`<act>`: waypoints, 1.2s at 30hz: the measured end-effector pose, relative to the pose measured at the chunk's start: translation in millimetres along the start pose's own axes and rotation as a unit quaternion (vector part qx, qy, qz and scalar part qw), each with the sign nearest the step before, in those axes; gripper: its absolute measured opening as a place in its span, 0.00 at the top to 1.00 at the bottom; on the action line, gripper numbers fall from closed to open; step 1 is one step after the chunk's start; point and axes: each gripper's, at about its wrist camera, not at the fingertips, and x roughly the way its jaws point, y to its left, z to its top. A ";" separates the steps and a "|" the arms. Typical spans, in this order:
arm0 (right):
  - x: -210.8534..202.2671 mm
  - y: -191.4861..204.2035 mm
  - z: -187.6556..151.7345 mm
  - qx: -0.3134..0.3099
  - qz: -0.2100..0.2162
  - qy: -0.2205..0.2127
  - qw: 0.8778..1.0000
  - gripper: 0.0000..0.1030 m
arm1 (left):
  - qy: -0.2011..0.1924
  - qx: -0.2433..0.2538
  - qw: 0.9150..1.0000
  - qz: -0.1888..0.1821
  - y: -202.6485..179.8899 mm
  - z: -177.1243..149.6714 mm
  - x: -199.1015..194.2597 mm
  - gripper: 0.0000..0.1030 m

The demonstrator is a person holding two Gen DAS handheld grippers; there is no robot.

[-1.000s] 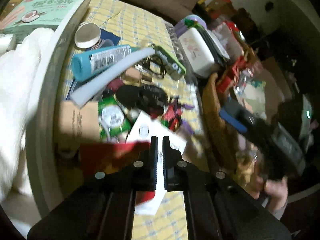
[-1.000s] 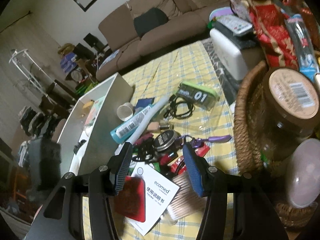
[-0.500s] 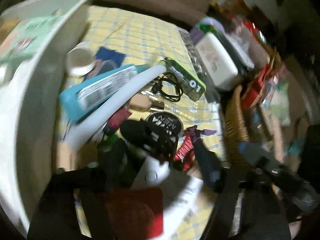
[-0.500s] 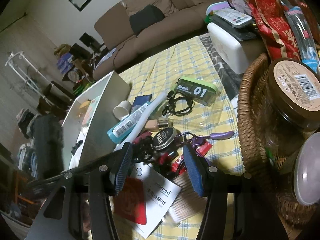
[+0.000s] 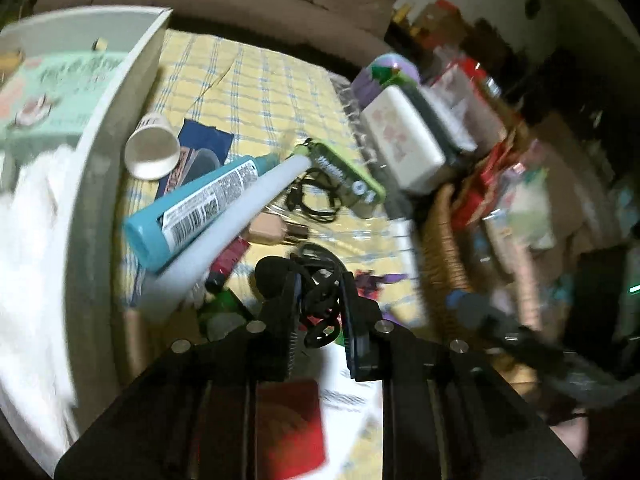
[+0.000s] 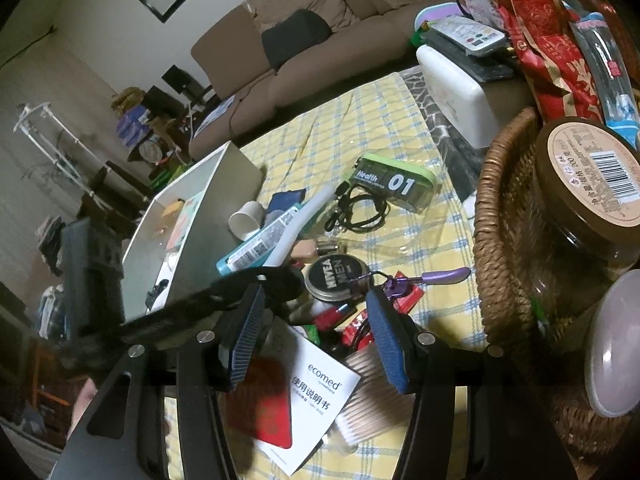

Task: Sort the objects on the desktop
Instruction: 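Grasp the black hair clip beside the Nivea tin with the left gripper, then carry the black hair clip over the white tray with the left gripper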

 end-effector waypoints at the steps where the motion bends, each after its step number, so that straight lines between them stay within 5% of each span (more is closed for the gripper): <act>1: 0.1 0.8 -0.4 0.000 0.004 0.000 1.000 0.46 | 0.001 -0.012 1.000 -0.021 2.7 -1.3 -7.6 0.83; 4: 1.0 3.3 -1.6 0.010 0.041 0.003 0.999 0.43 | 0.002 -0.050 0.995 -0.081 13.1 -6.8 -30.7 0.83; 7: 7.9 1.0 -5.6 0.046 0.124 0.017 0.991 0.38 | -0.004 -0.090 0.986 -0.144 25.1 -10.7 -48.9 0.83; 9: 15.2 -6.1 -9.2 0.103 0.194 0.026 0.975 0.36 | -0.012 -0.113 0.976 -0.187 32.8 -15.4 -62.8 0.83; 14: 25.3 1.8 -14.2 0.157 0.267 0.038 0.950 0.36 | -0.032 -0.148 0.954 -0.258 47.3 -23.4 -91.3 0.83; 18: 35.2 23.5 -17.1 0.184 0.335 0.044 0.923 0.50 | -0.042 -0.163 0.942 -0.289 56.7 -29.6 -112.1 0.83; 23: 35.4 66.9 -17.2 0.153 0.354 0.026 0.922 0.87 | -0.065 -0.171 0.935 -0.303 75.1 -36.3 -148.6 0.82; 28: 45.0 132.7 -16.6 0.092 0.343 0.026 0.935 0.89 | -0.105 -0.177 0.934 -0.291 120.7 -33.0 -201.2 0.82; 36: 129.8 220.1 -3.6 0.056 0.305 0.100 0.945 0.90 | -0.159 -0.239 0.920 -0.266 212.8 -29.5 -225.2 0.82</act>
